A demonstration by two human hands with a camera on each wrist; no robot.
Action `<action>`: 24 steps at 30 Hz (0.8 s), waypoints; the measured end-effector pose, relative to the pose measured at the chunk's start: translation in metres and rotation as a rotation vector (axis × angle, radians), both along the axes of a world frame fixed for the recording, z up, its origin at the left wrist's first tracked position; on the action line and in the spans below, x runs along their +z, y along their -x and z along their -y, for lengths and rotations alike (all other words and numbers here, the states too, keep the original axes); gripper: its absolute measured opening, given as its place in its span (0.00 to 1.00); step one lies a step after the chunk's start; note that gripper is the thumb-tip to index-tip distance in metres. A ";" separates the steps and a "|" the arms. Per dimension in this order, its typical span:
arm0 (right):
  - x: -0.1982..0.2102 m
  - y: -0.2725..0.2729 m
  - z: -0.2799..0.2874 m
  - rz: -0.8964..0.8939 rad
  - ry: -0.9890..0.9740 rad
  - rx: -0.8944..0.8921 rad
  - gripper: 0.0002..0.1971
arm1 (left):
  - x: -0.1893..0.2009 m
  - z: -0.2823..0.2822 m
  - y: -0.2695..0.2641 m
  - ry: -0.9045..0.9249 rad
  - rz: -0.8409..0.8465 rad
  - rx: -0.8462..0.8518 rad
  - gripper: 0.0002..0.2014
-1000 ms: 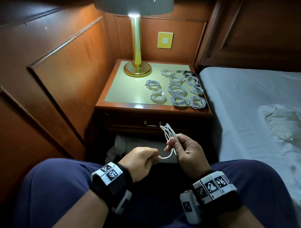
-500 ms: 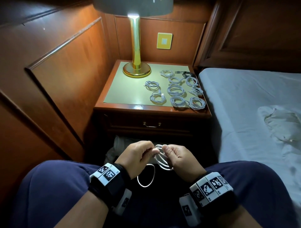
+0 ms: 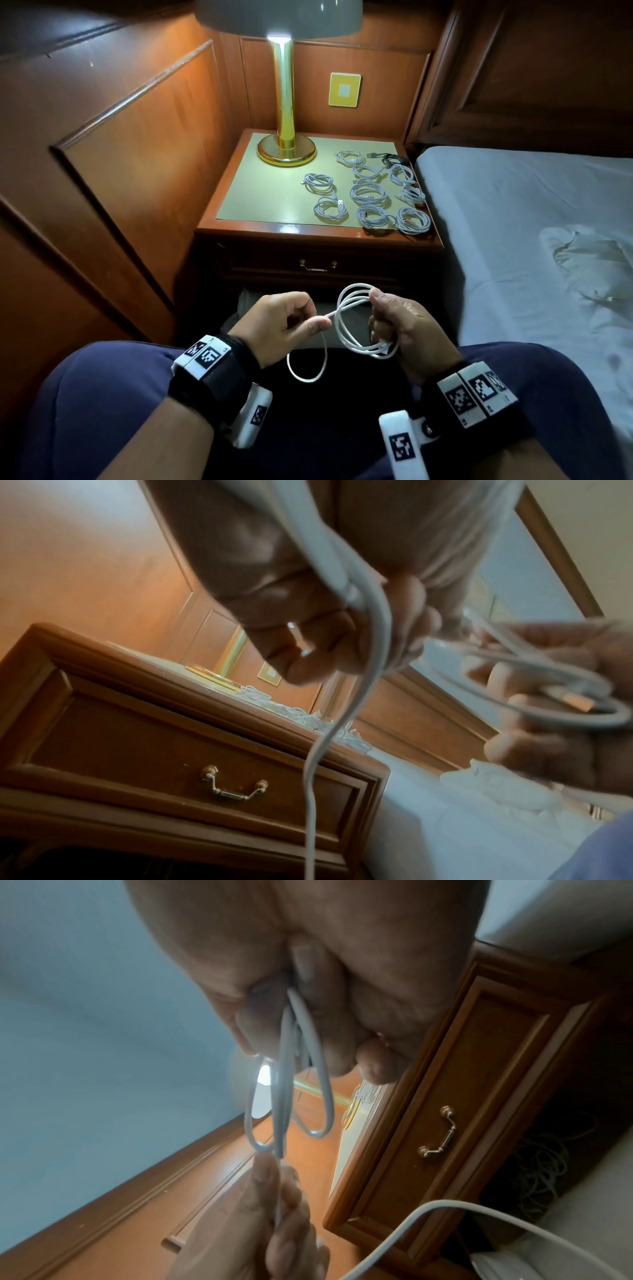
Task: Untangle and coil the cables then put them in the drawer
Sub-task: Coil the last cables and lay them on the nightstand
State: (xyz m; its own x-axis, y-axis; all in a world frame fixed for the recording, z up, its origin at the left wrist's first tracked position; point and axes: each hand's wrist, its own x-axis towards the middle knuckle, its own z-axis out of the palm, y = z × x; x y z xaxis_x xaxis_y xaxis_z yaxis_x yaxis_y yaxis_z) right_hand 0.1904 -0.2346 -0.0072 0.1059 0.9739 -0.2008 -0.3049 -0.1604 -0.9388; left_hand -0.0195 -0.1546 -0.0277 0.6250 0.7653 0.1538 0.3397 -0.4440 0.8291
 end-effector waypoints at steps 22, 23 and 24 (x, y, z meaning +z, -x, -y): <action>-0.018 0.002 -0.009 0.307 0.096 -0.094 0.27 | -0.022 0.012 -0.018 0.231 0.203 0.355 0.07; -0.015 0.001 -0.008 0.188 0.094 -0.072 0.25 | -0.028 0.012 -0.018 0.226 0.114 0.338 0.15; -0.013 0.001 -0.006 0.090 0.092 -0.042 0.23 | -0.031 0.012 -0.019 0.220 0.049 0.320 0.24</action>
State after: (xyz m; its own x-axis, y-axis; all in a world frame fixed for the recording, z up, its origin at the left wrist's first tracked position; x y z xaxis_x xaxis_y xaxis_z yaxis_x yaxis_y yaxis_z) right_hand 0.1897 -0.2284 -0.0204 0.1678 0.9460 -0.2773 -0.2283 -0.2364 -0.9445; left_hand -0.0010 -0.1671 -0.0591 0.3457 0.9383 -0.0118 0.3901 -0.1323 0.9112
